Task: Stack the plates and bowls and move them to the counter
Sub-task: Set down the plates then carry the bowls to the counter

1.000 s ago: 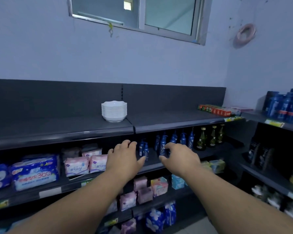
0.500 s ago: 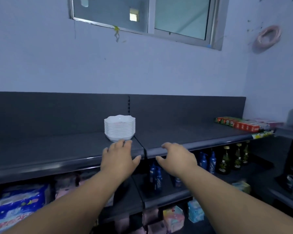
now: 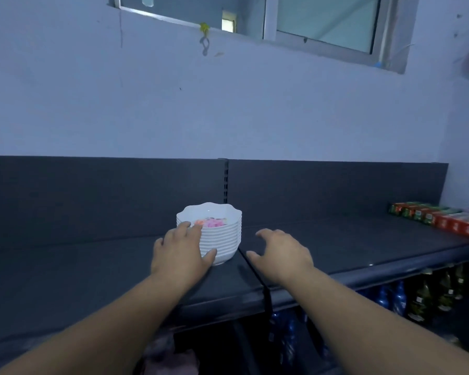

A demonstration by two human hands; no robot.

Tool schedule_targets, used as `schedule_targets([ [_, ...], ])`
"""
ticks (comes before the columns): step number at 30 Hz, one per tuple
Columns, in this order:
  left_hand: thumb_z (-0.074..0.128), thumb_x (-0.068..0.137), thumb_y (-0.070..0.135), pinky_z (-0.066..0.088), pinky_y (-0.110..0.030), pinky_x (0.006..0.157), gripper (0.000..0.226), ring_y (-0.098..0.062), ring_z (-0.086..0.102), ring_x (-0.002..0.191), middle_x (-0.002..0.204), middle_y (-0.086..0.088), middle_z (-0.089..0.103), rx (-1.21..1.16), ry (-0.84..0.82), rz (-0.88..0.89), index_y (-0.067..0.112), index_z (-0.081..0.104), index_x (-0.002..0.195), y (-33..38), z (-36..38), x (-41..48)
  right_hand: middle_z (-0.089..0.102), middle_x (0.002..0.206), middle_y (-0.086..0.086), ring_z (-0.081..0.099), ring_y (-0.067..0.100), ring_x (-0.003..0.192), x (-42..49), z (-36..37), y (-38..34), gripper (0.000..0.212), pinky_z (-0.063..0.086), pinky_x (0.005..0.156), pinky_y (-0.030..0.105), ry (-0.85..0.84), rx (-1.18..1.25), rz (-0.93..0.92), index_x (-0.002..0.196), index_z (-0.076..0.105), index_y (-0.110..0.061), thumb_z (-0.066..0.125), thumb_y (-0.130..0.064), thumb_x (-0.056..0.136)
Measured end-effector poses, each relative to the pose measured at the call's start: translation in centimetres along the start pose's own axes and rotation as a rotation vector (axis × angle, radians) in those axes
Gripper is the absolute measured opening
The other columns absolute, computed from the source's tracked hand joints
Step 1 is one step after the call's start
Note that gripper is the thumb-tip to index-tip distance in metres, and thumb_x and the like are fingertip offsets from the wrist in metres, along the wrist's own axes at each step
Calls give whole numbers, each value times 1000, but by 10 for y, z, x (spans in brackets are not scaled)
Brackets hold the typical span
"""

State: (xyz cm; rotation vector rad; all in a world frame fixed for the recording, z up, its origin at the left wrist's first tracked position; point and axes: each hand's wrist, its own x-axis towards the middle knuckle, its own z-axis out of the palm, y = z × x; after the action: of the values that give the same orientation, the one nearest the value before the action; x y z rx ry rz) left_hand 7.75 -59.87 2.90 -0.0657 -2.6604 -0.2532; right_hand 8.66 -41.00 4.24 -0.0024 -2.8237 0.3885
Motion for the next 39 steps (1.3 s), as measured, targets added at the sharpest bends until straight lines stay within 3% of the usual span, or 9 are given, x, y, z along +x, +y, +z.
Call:
schedule_targets([
  [6,42,88,59,26,-40,111,68,-21,28,139,155,2,23,-1,58,-73,26,27,146,-3,11,42,48,135,-4,53,20,118,58,13,2,52,43,85,36,17,39,-71,137,43,-34,49,-54,89],
  [12,41,87,62,28,-39,111,70,-20,27,140,154,3,24,-114,124,-204,25,30,145,8,21,77,46,142,-4,51,21,123,116,13,18,55,43,90,37,31,81,-146,144,37,-32,45,-51,93],
  [17,52,83,61,35,-40,108,76,-20,32,137,154,4,25,-367,140,-371,24,31,145,8,36,91,41,148,-3,47,22,128,148,28,22,53,42,93,41,22,242,-170,147,34,-30,32,-53,99],
  [21,63,78,56,35,-41,109,83,-22,38,134,151,0,31,-750,143,-549,25,29,147,1,46,98,42,149,-2,43,20,132,159,44,19,70,41,99,40,-70,512,-107,147,34,-27,29,-69,91],
  [27,67,61,59,53,-44,89,90,-22,66,99,121,2,63,-1081,16,-691,25,38,139,-13,54,103,38,152,-2,40,22,136,164,52,7,81,34,107,37,-275,909,85,149,33,-26,47,-72,83],
  [29,68,67,53,53,-41,89,87,-23,64,101,125,2,60,-1077,-15,-678,26,32,143,-14,55,104,46,146,-4,50,23,127,163,57,3,77,42,103,39,-344,927,101,147,34,-30,52,-68,83],
  [32,68,78,40,50,-39,92,83,-24,58,110,136,2,48,-1068,-32,-663,34,22,147,-15,56,107,65,115,-9,65,20,98,161,63,-1,52,55,84,42,-453,1003,145,133,45,-36,52,-59,87],
  [35,69,79,38,54,-40,84,80,-25,63,102,130,1,54,-1123,-59,-637,38,24,144,-17,56,108,66,109,-9,64,21,97,161,68,0,40,53,85,45,-509,1053,162,126,47,-38,50,-56,90],
  [39,65,84,36,55,-34,65,58,-25,71,85,108,-1,67,-1248,-97,-619,38,35,134,-22,57,109,68,110,-8,65,23,99,161,73,-2,39,52,91,52,-518,1094,194,123,48,-40,51,-57,89],
])
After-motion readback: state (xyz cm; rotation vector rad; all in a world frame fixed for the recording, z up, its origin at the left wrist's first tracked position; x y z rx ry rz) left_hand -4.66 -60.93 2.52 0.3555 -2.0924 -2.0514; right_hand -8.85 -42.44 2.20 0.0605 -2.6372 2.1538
